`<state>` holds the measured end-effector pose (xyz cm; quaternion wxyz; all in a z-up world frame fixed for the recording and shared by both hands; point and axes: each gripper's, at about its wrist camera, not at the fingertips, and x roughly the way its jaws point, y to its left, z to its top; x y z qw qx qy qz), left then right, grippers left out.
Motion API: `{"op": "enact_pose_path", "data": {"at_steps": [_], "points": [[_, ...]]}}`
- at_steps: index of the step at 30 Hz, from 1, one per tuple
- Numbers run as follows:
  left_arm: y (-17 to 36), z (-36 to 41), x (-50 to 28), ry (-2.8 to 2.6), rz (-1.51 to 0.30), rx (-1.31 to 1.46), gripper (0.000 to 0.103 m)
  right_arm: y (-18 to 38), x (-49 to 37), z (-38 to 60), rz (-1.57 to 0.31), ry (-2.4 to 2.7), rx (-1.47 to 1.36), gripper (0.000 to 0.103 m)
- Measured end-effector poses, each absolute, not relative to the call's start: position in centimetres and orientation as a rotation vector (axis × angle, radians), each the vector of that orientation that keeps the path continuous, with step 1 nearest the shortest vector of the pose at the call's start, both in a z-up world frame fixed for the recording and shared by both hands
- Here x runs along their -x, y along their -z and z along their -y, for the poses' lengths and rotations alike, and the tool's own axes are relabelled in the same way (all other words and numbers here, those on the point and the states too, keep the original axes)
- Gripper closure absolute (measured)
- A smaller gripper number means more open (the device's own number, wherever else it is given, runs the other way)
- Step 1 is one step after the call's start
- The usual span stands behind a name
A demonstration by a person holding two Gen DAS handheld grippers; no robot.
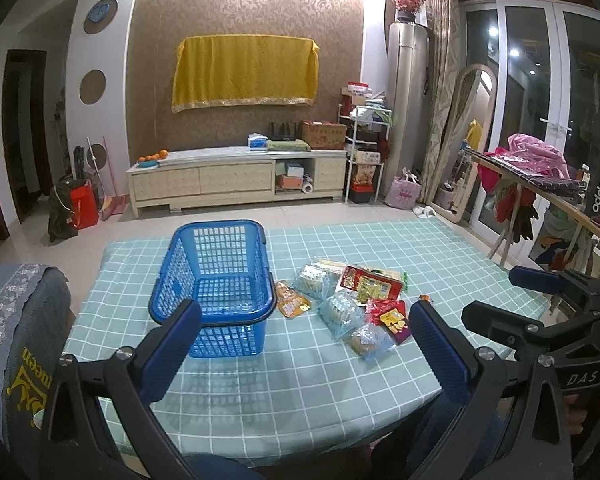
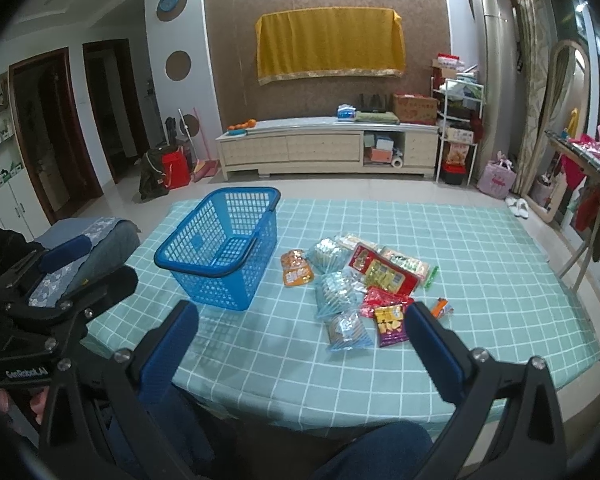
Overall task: Organize snacks
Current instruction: 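Reach the left gripper down to the clear striped biscuit bag and grasp it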
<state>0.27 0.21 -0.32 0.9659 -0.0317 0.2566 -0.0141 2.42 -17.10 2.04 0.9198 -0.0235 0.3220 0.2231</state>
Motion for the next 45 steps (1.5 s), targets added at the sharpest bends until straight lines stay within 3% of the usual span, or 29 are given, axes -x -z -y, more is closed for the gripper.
{"op": "enact_pose_path", "data": {"at_steps": [24,45], "points": [[4.7,3.5,-11.8,0.081,-0.731,0.072,0.001,2.3,-12.6,20.7,-0.779,-0.505,0.057,0.000],[13.6,7.9,-25.0,0.110,-1.006,0.120,0.001,10.4,-23.3,25.3,-0.979,-0.337,0.089,0.000]]}}
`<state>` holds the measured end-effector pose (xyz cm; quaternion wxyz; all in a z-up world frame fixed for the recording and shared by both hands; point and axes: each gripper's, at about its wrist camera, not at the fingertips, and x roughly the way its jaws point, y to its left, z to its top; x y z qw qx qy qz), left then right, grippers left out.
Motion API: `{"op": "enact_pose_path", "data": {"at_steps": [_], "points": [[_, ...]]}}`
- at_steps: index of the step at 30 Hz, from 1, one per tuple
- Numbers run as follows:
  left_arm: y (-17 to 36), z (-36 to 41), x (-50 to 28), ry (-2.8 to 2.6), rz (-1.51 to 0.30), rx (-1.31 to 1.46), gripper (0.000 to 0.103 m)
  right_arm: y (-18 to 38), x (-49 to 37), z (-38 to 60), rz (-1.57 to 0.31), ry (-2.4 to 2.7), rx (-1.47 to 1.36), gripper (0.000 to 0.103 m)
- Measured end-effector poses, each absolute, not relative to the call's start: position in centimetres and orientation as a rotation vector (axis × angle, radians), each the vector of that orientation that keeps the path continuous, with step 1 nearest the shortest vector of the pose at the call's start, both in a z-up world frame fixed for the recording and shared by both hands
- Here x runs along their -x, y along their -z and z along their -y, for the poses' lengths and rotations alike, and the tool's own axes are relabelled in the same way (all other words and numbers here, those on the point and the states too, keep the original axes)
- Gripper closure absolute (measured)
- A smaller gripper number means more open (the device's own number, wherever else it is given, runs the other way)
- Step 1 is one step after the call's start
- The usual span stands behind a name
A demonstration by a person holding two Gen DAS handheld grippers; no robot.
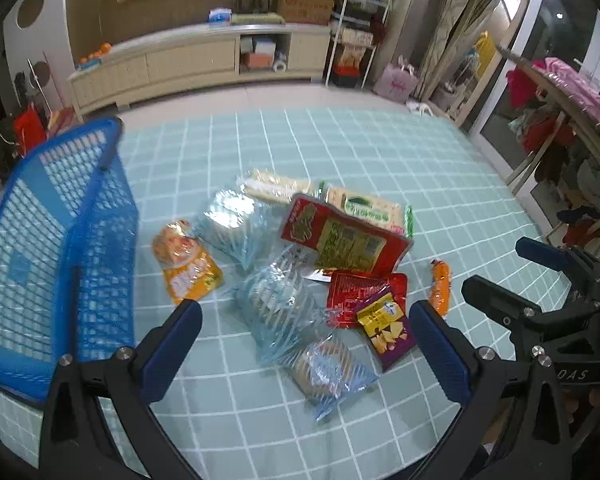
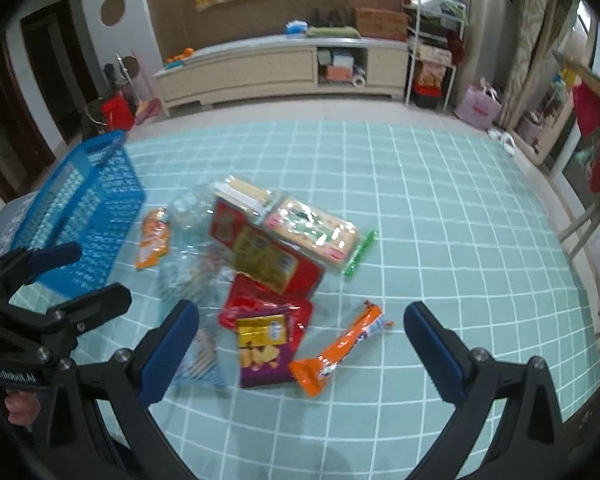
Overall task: Organize snacks
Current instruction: 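Reach the left gripper down to the clear striped biscuit bag and grasp it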
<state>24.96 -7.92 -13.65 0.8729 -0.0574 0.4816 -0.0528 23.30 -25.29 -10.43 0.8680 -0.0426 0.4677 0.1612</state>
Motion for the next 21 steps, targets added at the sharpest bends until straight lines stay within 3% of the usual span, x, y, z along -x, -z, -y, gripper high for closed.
{"op": "enact_pose_path", "data": {"at_steps": [19,21], "points": [[21.1,6.5,-31.9,0.009,-1.218,0.165,0.001,15.8,-28.4,24.4,-1.099,-0.282,0.109,0.000],[21.8,6.6,-32.5,0.002,-1.234,0.145,0.007,16.0,-28.7,24.4,-1.109,-0.280,0.102,0.000]]}}
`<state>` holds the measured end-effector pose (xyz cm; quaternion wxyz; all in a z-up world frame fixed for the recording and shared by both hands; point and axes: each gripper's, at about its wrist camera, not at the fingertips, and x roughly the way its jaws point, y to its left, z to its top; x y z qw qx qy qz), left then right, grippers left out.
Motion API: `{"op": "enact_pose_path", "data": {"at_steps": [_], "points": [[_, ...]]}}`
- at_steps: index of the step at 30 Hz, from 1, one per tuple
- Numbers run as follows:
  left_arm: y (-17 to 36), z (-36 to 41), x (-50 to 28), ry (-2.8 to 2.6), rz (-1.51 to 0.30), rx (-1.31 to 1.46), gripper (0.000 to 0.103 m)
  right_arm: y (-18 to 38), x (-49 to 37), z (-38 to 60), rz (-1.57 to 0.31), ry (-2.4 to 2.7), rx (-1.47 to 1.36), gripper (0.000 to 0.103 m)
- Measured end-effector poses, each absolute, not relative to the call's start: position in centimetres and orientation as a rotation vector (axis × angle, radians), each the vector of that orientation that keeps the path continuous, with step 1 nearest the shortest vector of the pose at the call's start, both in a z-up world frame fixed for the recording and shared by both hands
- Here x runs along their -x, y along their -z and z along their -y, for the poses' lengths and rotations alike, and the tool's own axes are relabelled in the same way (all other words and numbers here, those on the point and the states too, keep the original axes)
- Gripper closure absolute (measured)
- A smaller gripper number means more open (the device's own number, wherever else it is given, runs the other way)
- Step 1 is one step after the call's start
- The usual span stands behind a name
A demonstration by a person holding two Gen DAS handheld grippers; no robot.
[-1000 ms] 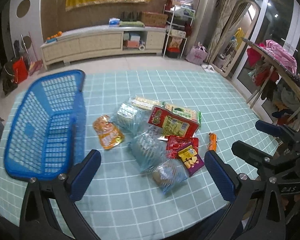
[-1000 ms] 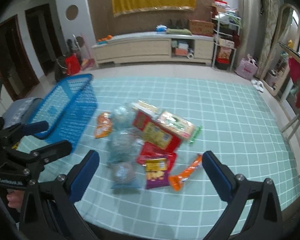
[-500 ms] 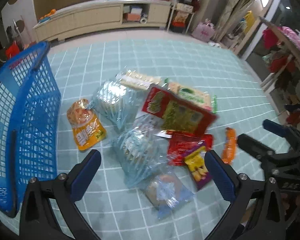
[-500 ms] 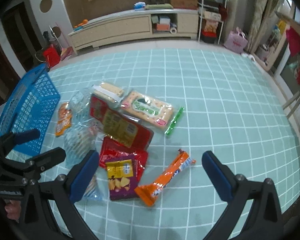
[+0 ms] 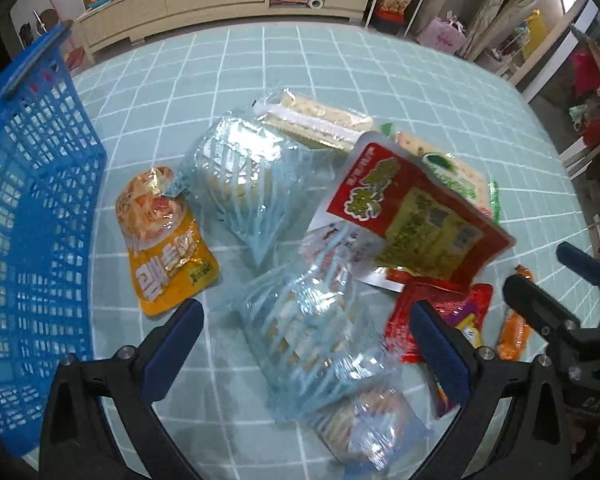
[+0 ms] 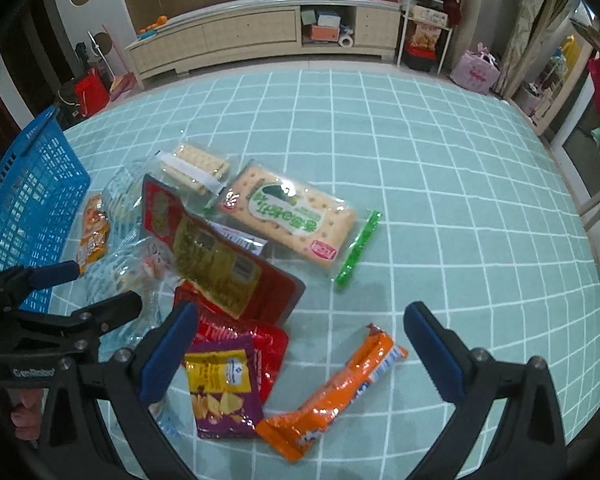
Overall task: Organize snacks
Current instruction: 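Reach the left gripper down to the clear striped biscuit bag and grasp it, then carry the clear biscuit bag with the left gripper into the blue basket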
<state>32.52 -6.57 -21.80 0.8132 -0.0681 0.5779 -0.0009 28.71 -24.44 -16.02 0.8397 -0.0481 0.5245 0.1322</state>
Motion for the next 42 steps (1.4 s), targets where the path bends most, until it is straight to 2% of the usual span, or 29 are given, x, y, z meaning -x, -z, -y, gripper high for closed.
{"op": "enact_pose_path", "data": {"at_steps": [1,5,7,13,16,32,42], "points": [[22.1,6.7,-32.4,-0.003,-1.240,0.134,0.016,16.1,-28.8,24.4,-1.111,-0.278,0.100,0.000],[22.8,6.9,-32.6,0.006,-1.246,0.115,0.020,16.6,-28.9,24.0,-1.131,-0.276,0.107,0.000],[23.0,7.1,-32.5,0.010,-1.242,0.097,0.029,16.9,-28.9,23.8,-1.142,-0.273,0.116,0.000],[22.9,8.3,-31.4,0.065,-1.225,0.075,0.044,16.5,-28.8,23.1,-1.159,-0.291,0.117,0.002],[21.7,8.1,-30.3,0.078,-1.206,0.080,0.045,15.8,-28.6,22.4,-1.148,-0.302,0.138,0.004],[7.9,2.9,-24.7,0.094,-0.982,0.068,0.045,6.7,-25.7,19.0,-0.998,-0.359,0.171,0.004],[4.4,-0.9,-24.1,0.022,-0.946,0.063,0.045,3.2,-26.7,13.8,-0.947,-0.483,0.220,0.004]]}}
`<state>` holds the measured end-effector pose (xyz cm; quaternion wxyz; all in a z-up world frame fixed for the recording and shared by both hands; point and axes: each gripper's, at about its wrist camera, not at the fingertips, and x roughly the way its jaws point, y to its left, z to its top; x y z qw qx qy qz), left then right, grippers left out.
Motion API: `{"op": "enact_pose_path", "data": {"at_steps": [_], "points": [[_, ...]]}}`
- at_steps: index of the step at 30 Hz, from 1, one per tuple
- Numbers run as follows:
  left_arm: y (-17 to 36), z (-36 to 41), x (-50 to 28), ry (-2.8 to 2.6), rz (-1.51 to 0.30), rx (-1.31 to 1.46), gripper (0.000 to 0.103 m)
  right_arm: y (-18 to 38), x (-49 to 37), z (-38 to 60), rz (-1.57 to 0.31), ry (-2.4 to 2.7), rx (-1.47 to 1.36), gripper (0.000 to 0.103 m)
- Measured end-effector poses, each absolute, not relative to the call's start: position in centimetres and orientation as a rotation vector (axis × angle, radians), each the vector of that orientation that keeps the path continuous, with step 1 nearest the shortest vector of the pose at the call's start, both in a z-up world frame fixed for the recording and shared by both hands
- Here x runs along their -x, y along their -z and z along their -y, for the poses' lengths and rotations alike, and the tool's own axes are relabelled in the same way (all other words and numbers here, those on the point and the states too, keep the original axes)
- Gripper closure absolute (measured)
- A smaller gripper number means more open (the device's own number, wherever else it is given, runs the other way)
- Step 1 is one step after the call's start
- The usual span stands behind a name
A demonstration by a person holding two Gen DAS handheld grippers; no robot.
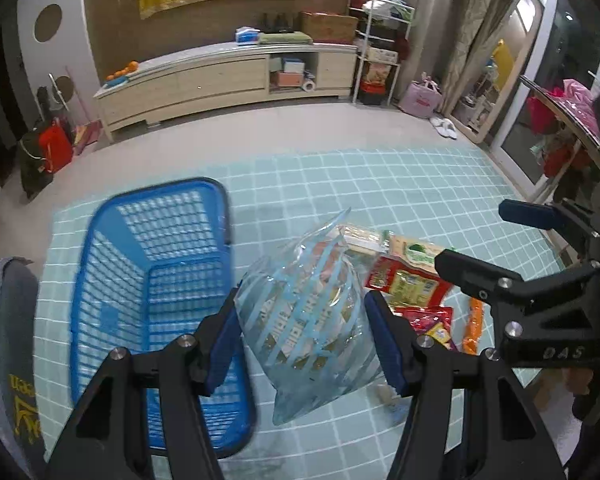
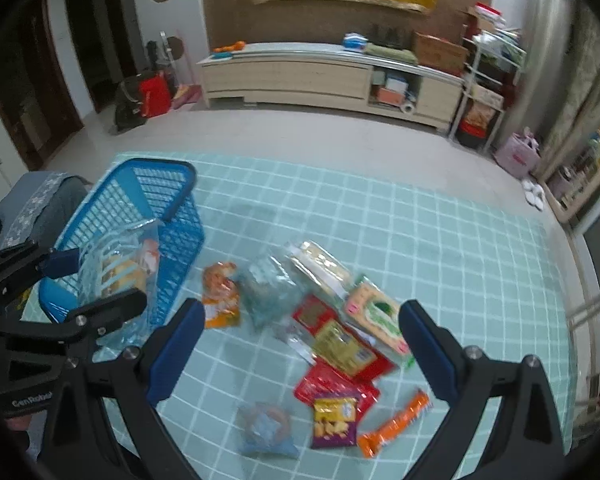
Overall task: Organize snacks
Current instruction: 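Carry the clear biscuit bag with the left gripper into the blue basket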
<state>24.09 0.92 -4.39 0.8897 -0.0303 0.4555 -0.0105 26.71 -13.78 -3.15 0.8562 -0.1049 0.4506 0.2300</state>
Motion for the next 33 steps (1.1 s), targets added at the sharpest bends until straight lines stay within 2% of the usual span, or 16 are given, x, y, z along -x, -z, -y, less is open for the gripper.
{"op": "enact_pose_path", "data": {"at_steps": [7,14,24,33], "points": [[4.1,-5.3,-24.7,-0.085,-0.969,0.059,0.045,4.3,-29.0,10.9,-0.940,-0.592,0.306,0.004],[6.4,-10.1,-25.2,-0.151,-1.013,0.105,0.045,8.7,-31.0,8.0,-0.997,-0.652,0.412,0.004],[11.3,-13.3,-28.6,-0.179,-1.134,0.107,0.045,15.2,-33.6,5.4,-1.108,-0.671,0.528,0.004],[12.6,-14.5,-32.0,-0.174,-1.173,0.104,0.044,18.0,-34.8,4.5,-1.136,-0.678,0.592,0.006]]}}
